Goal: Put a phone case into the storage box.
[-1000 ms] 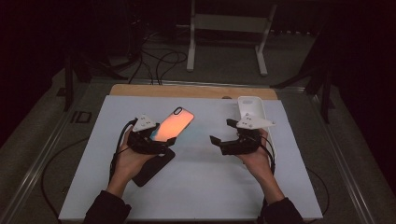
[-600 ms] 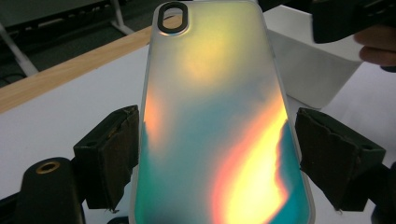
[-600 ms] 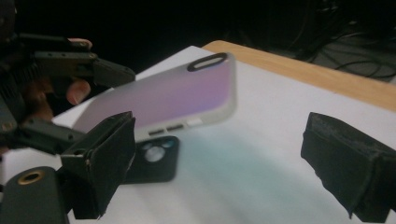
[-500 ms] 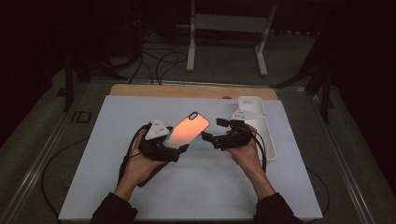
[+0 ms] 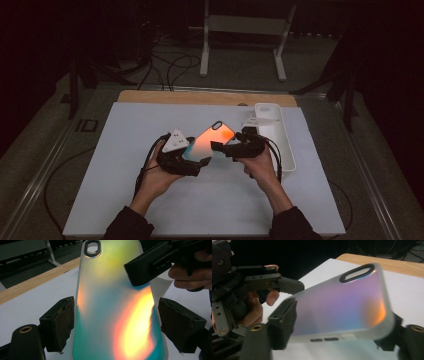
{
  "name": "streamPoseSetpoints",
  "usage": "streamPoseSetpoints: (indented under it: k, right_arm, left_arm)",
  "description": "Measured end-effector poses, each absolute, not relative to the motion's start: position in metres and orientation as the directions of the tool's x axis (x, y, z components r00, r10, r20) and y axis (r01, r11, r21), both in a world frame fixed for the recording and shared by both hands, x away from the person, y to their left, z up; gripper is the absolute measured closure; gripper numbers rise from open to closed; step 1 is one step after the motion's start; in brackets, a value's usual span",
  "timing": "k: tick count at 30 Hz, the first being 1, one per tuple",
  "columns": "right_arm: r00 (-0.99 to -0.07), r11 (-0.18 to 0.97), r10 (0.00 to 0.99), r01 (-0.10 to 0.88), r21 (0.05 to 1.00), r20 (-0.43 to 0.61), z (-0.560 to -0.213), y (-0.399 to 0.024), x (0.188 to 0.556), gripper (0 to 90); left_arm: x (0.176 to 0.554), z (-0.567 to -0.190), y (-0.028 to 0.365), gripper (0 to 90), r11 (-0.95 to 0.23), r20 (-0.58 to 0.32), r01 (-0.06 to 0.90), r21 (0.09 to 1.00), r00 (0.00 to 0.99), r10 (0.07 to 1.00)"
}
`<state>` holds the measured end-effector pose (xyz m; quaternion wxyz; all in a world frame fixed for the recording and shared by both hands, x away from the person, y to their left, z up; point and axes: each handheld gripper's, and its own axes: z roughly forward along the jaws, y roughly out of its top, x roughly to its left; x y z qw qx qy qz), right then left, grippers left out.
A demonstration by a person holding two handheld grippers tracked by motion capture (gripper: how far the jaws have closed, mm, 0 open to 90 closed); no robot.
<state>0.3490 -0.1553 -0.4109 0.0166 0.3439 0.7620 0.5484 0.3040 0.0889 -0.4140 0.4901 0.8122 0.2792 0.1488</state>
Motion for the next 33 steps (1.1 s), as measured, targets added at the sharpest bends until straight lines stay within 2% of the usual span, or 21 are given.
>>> streamPoseSetpoints:
  k: [3,12,17,28,30,32,33]
  right_arm:
    - [-0.740,0.164,0.583,0.511,0.844,0.335,-0.408,-0.151,0.347,35.7]
    - [-0.731,0.138,0.552,0.555,0.821,0.401,-0.407,-0.147,0.346,57.4]
    - [-0.720,0.118,0.546,0.572,0.812,0.428,-0.406,-0.144,0.346,66.4]
    - [-0.704,0.099,0.550,0.589,0.802,0.449,-0.405,-0.143,0.346,73.9]
    - [-0.703,0.081,0.540,0.591,0.802,0.463,-0.404,-0.142,0.345,78.2]
    - [-0.705,0.080,0.543,0.584,0.807,0.456,-0.403,-0.140,0.343,84.8]
    - [-0.705,0.080,0.543,0.584,0.807,0.456,-0.403,-0.140,0.343,84.8]
  left_arm:
    - [0.305,-0.417,0.088,17.0,-0.376,-0.027,0.313,0.872,0.799,0.600]
    - [0.305,-0.419,0.085,17.0,-0.382,-0.023,0.316,0.868,0.795,0.606]
    - [0.304,-0.421,0.083,17.0,-0.392,-0.013,0.315,0.864,0.793,0.609]
    - [0.306,-0.423,0.082,16.8,-0.393,-0.019,0.328,0.859,0.788,0.615]
    - [0.304,-0.424,0.079,16.6,-0.402,0.013,0.312,0.861,0.777,0.630]
    - [0.304,-0.424,0.078,17.9,-0.397,0.002,0.316,0.862,0.781,0.625]
    - [0.304,-0.424,0.078,16.8,-0.397,0.002,0.316,0.862,0.781,0.625]
